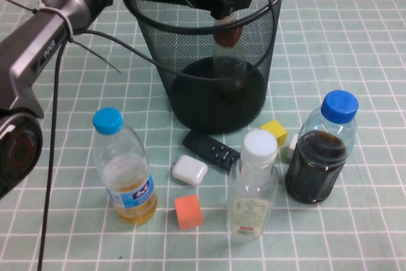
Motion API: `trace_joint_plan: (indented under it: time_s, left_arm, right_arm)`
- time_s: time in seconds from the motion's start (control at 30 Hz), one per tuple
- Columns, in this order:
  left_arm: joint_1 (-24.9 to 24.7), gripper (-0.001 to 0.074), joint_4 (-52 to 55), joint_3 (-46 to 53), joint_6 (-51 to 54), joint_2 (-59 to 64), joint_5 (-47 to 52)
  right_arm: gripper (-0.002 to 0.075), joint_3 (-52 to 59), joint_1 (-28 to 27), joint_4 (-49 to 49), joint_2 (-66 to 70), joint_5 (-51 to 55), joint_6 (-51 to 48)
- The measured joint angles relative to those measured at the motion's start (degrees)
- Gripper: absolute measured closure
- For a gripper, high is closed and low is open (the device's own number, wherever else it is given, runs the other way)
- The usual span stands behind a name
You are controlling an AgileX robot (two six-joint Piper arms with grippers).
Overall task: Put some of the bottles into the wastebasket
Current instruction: Place the bottle in the trash can, then pick up a bottle from the table with right arm
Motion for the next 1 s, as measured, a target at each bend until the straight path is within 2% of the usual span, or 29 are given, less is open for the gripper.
trace_joint_plan:
  time_s: [0.13,0.27,0.33,0.4,0.47,0.57,0.63,0.8,0.9,1.0]
  left_arm:
    - [0.00,0.0230,-0.12,0.00,-0.32,-1.08,0.00]
    - [-0.35,0.0268,-0.23,-0.04,-0.43,-3.76,0.91]
    - [-0.63,0.0287,-0.23,-0.84,-0.97,-5.21,1.93]
    - [-0.85,0.0326,-0.12,-2.36,-3.62,-6.91,3.27]
    - [-0.85,0.0414,1.00,-4.22,-7.38,-9.17,4.76]
    - [-0.93,0.0614,5.63,-6.31,-11.77,-13.32,8.17]
    - [-0.98,0.0681,9.42,-6.85,-14.61,-15.98,10.87]
    - [-1.13,0.0731,22.54,-6.94,-22.46,-22.60,20.90]
    - [-1.13,0.0736,29.27,-6.08,-25.47,-27.52,26.04]
    - [-1.13,0.0736,32.52,-2.55,-26.67,-33.49,27.30]
  right_arm:
    - [0.0733,0.00,0.00,4.07,0.00,-4.55,0.82]
    - [0.0733,-0.10,0.00,20.60,0.00,-13.55,7.67]
    - [0.0733,-0.10,0.00,27.63,0.00,-18.17,7.78]
    - [0.0733,-0.10,0.00,30.74,0.00,-23.12,8.05]
    - [0.0733,-1.48,0.00,34.08,0.00,-22.68,8.74]
    - [0.0731,-8.02,0.00,35.71,1.53,-10.69,8.19]
    - [0.0730,-14.48,0.00,33.75,5.23,0.43,7.43]
    - [0.0730,-33.96,0.00,21.72,19.72,30.10,6.64]
    - [0.0730,-41.66,0.00,19.93,27.68,37.44,0.75]
    - [0.0730,-47.41,0.00,22.32,35.58,40.01,-4.04]
